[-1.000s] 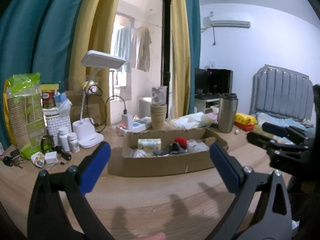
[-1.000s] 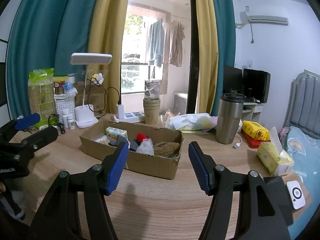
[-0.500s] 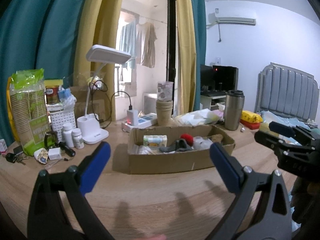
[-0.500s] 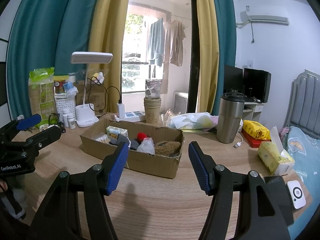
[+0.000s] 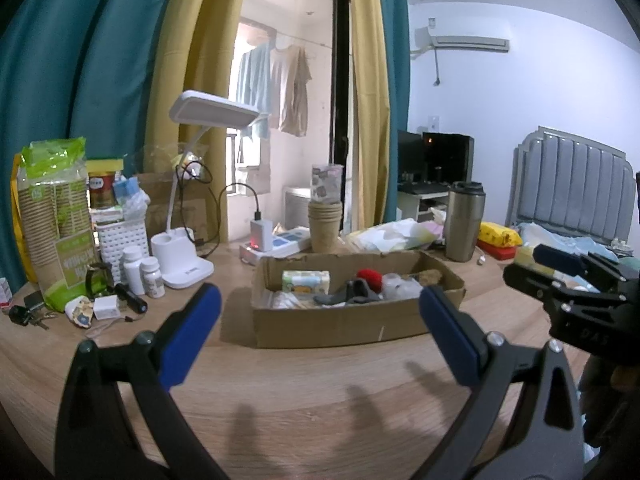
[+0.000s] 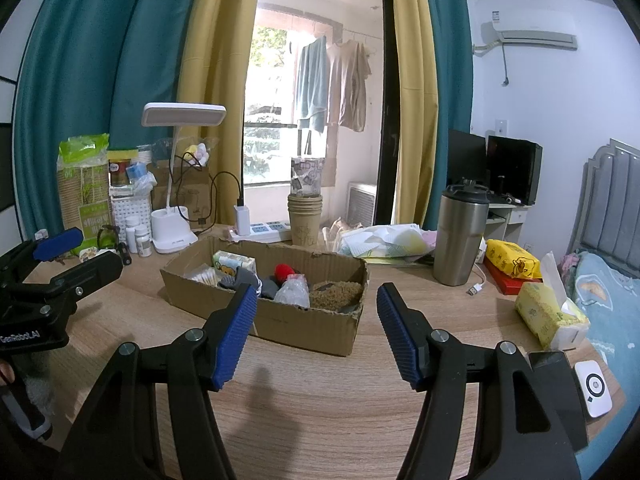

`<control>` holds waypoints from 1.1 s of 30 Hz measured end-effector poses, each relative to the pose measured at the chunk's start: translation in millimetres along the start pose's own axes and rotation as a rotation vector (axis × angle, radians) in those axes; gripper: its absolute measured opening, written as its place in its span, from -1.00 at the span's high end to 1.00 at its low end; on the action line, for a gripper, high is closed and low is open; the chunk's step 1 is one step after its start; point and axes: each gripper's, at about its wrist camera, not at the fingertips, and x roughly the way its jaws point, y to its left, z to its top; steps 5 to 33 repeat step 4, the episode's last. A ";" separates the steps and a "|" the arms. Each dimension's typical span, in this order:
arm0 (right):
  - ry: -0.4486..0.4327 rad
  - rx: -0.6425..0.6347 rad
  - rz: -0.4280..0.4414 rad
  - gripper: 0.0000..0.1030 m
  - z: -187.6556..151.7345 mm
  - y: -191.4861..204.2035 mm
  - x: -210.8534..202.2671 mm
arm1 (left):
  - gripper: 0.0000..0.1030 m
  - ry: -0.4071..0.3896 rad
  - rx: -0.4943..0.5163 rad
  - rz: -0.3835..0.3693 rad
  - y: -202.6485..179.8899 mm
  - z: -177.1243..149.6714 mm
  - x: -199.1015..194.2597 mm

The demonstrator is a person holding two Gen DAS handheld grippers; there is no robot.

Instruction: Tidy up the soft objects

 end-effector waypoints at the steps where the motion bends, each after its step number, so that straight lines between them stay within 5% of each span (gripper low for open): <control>1: 0.000 0.001 0.001 -0.28 -0.1 -0.2 0.0 | -0.95 0.000 0.002 0.000 0.1 0.2 -0.2; 33: 0.000 0.002 0.000 -0.28 -0.2 -0.2 0.0 | -0.95 -0.004 0.002 -0.002 0.2 0.8 -0.1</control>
